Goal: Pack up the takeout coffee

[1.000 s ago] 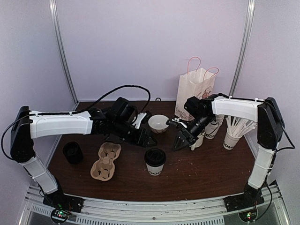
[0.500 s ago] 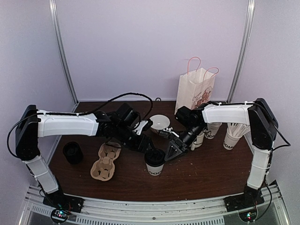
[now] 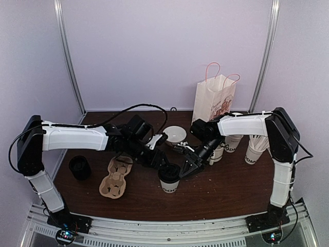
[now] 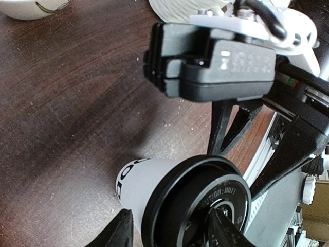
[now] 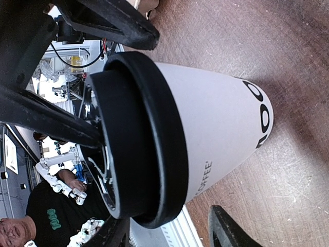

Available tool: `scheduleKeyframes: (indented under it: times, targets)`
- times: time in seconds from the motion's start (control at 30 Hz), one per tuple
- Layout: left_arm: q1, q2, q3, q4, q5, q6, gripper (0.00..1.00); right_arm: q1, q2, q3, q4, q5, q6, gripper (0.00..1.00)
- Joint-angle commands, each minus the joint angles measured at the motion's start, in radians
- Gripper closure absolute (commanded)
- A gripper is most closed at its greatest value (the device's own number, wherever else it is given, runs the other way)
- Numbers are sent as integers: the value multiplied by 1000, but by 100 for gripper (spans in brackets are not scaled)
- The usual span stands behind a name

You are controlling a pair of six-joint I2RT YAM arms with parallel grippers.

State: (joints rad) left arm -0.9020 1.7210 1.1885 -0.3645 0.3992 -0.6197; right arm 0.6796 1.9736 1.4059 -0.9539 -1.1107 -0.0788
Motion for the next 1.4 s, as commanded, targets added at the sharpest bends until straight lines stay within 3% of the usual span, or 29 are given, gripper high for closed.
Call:
scheduleKeyframes:
  times: [0.0, 0.2, 0.33, 0.47, 0.63, 0.87, 1.03, 1.17, 1.37]
  targets:
    - [8, 15, -38, -30, -4, -10, 50, 3, 34, 23, 24, 63, 22, 46]
    - [9, 16, -46, -44, -15, -14, 51, 1, 96, 45, -53, 514, 33, 50]
    - [9, 4, -46, -66, -34, -10, 51, 6, 124, 62, -70, 573, 26, 52]
    - [8, -11, -40, -79, -41, 8, 49, 5, 111, 109, -97, 572, -6, 53]
    - [8, -54, 16, -50, -37, 60, 37, -28, 54, 239, -174, 282, -98, 52]
    - [9, -54, 144, -136, -70, 124, 24, -31, -7, 331, -255, 205, -175, 47]
    - [8, -92, 190, -213, -154, 181, 22, -32, -55, 352, -285, 239, -248, 48]
    - [12, -176, 192, -248, -322, 247, 22, -32, -137, 352, -232, 308, -296, 49]
    - [114, -312, 130, -230, -555, 224, 12, 28, -204, 326, -132, 455, -408, 27]
